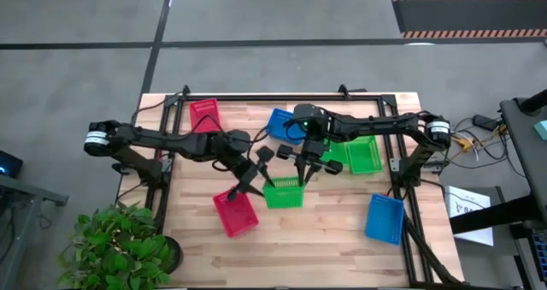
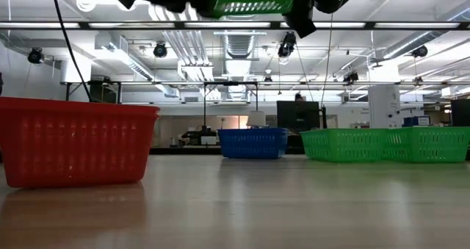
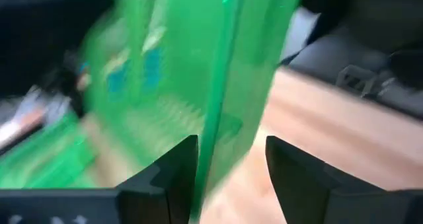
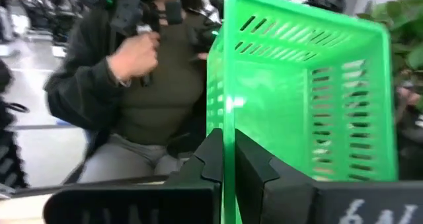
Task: Stack baskets by color
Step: Stack the left green bin on top of the right green bin
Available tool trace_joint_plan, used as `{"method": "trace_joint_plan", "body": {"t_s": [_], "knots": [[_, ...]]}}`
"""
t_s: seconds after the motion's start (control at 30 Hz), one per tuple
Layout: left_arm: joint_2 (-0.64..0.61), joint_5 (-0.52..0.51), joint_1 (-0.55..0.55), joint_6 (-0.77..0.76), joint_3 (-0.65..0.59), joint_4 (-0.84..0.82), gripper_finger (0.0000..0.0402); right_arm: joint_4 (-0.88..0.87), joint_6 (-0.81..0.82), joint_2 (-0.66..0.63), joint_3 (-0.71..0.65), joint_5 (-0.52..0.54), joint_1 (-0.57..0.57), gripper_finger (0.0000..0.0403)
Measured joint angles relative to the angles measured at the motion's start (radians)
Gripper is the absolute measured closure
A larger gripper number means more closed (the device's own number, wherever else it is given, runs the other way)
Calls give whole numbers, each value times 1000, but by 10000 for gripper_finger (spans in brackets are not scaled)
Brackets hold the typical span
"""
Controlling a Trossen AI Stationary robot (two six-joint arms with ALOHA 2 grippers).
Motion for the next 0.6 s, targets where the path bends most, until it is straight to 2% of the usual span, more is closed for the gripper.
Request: {"method": "trace_joint_plan", "body": {"t_s": [0.2, 0.33, 0.4, 0.5, 0.6], "knots": [[-58, -317, 11, 4, -1, -84, 235, -58, 38, -2, -3, 10, -14, 394], [-94, -484, 20, 8, -1, -170, 234, -213, 41, -27, -3, 123, -21, 394], [-119, -501, 26, 8, -1, -189, 234, -386, -22, -63, -4, 259, -28, 394], [-136, -503, 28, 7, -1, -179, 234, -661, -82, -142, -3, 580, -27, 394], [-145, -503, 28, 8, -1, -152, 235, -797, 105, -225, -2, 903, -17, 394]]}}
